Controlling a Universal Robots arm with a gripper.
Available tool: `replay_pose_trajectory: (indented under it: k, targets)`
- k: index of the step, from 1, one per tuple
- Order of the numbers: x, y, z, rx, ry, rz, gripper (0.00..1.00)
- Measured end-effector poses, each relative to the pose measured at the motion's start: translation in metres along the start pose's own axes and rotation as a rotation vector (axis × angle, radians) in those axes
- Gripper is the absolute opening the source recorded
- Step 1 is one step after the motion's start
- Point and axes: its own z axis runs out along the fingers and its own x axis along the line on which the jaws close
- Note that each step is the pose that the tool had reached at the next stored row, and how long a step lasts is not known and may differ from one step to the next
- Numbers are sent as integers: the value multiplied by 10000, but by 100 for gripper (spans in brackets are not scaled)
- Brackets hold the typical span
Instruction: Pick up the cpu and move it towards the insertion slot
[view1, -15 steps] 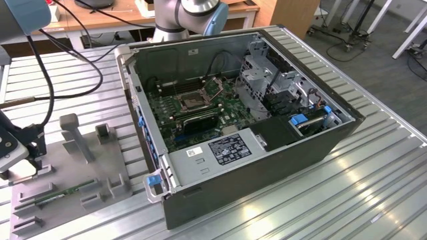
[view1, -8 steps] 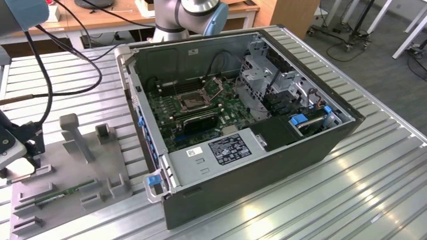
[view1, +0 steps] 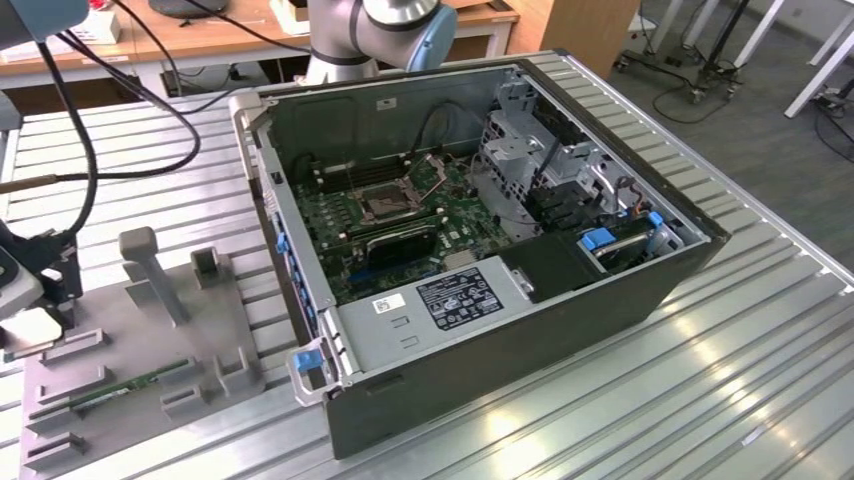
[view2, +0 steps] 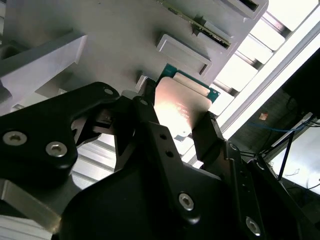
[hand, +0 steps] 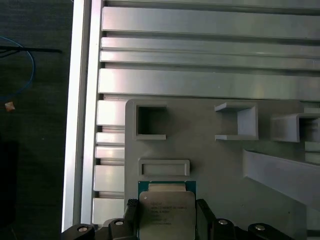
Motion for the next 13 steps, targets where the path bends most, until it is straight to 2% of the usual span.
replay_pose_trajectory:
  k: [6, 13]
  targets:
    - [0, 4, -101, 1, 2, 0, 54]
    - [0, 7, -191, 1, 1, 0, 54]
